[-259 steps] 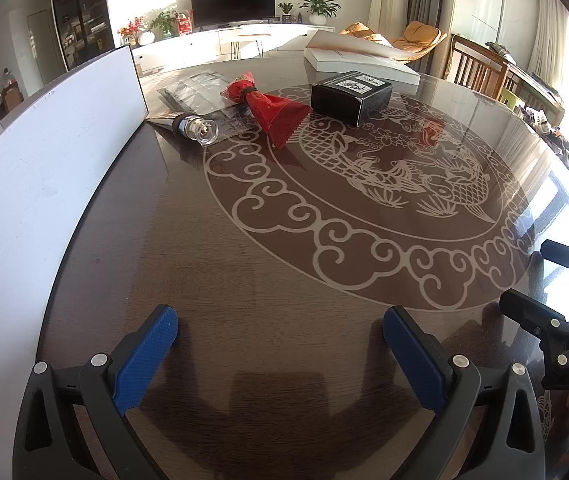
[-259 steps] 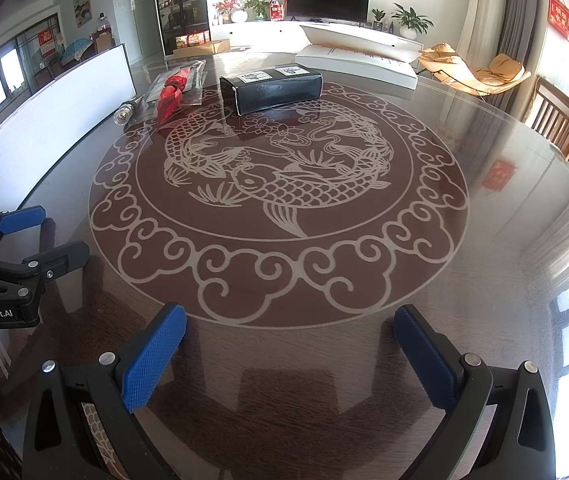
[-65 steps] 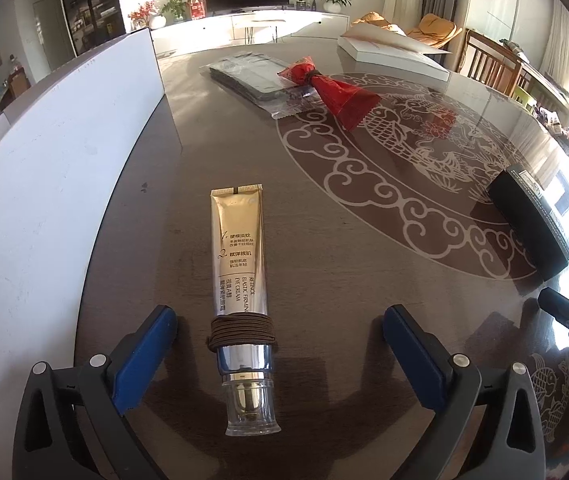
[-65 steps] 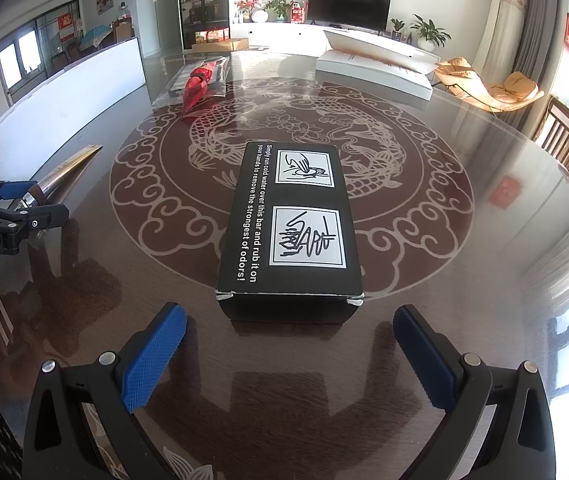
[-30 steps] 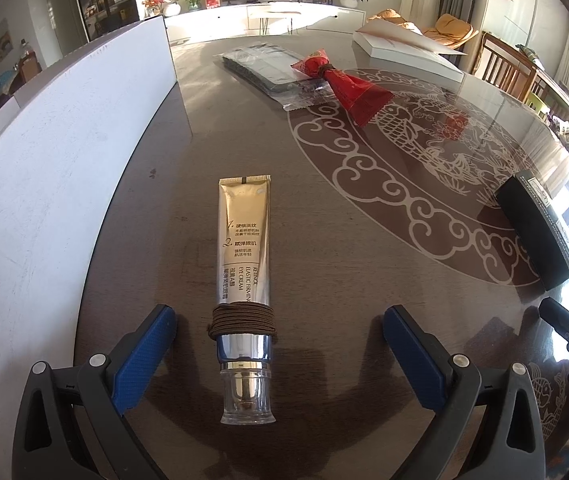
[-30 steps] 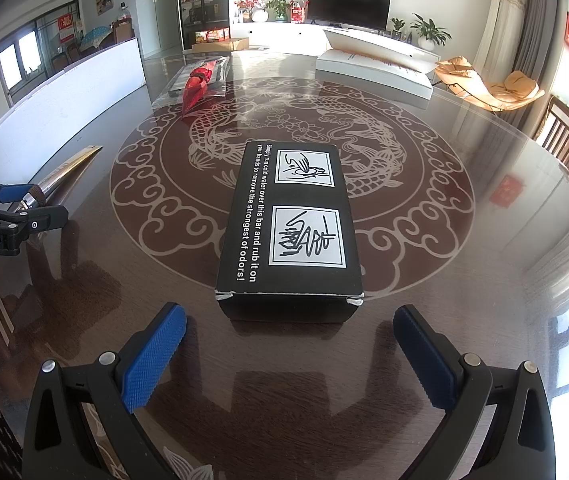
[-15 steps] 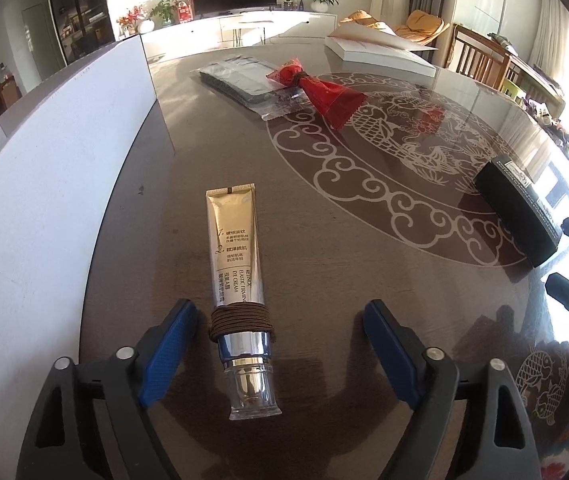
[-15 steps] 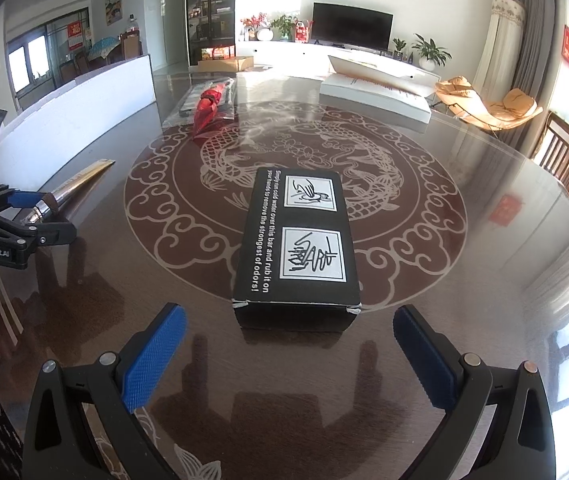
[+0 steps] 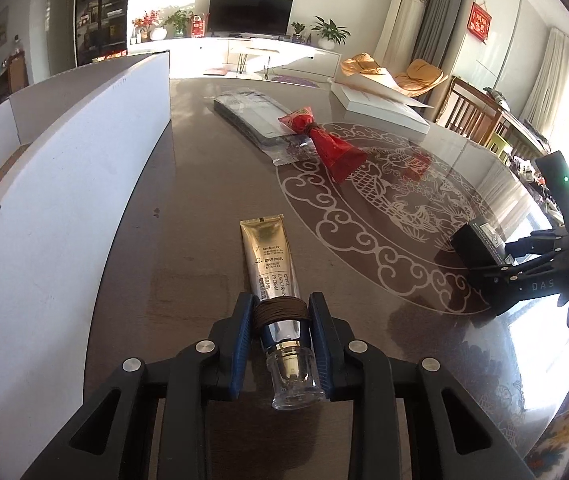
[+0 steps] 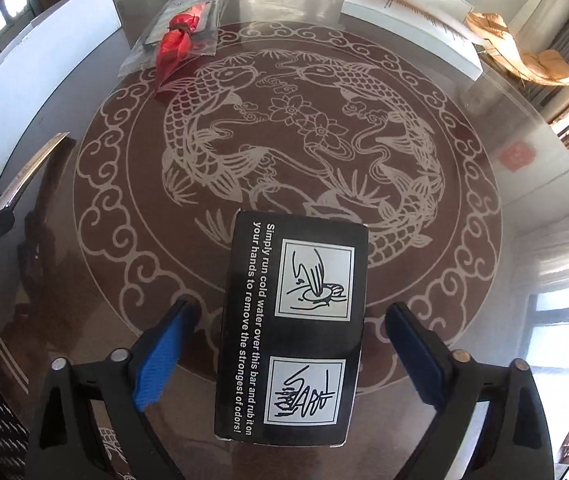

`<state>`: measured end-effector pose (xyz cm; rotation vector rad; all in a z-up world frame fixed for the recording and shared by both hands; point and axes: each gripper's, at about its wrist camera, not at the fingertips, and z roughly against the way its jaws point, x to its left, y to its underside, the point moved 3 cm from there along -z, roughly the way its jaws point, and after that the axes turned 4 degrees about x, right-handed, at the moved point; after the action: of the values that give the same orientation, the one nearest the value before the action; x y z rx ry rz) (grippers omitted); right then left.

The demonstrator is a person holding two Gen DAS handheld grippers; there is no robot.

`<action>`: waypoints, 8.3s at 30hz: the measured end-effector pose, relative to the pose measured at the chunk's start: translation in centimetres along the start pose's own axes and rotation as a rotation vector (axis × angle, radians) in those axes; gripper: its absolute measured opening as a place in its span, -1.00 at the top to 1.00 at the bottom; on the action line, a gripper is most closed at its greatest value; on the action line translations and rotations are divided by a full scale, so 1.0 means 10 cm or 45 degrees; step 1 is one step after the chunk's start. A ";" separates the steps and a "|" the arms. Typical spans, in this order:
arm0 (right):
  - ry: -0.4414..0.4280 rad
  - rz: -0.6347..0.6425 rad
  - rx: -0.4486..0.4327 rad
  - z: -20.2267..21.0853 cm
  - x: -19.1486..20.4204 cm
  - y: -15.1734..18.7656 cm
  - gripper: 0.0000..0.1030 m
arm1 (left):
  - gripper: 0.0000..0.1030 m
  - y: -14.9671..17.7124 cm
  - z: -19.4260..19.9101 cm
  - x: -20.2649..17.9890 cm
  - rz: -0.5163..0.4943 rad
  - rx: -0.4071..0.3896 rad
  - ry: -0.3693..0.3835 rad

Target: Organize objects

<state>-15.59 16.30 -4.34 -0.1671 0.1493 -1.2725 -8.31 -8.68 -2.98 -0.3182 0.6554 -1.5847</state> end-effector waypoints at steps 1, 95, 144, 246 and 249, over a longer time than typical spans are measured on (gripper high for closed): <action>-0.024 -0.027 -0.007 0.01 -0.03 0.02 -0.15 | 0.46 -0.02 0.03 0.02 0.018 -0.016 0.019; 0.108 -0.275 -0.425 0.00 -0.52 0.74 -1.00 | -1.00 0.10 -0.26 -0.45 -0.184 0.118 -0.395; -0.024 0.173 -0.273 -0.33 1.04 -1.84 0.08 | -1.00 0.14 -0.36 -0.15 -0.078 0.173 -0.226; 0.109 -0.203 -0.467 0.06 -0.52 0.65 -0.96 | -0.71 -2.07 -2.01 -0.10 0.051 0.143 -0.311; 0.105 -0.206 -0.471 0.07 -0.53 0.65 -0.96 | -0.49 -1.73 -1.74 -0.14 -0.001 0.107 -0.264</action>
<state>-10.88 23.28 -4.92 -0.4521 0.4503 -1.4051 -32.05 -3.41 -6.50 -0.4138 0.4282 -1.5505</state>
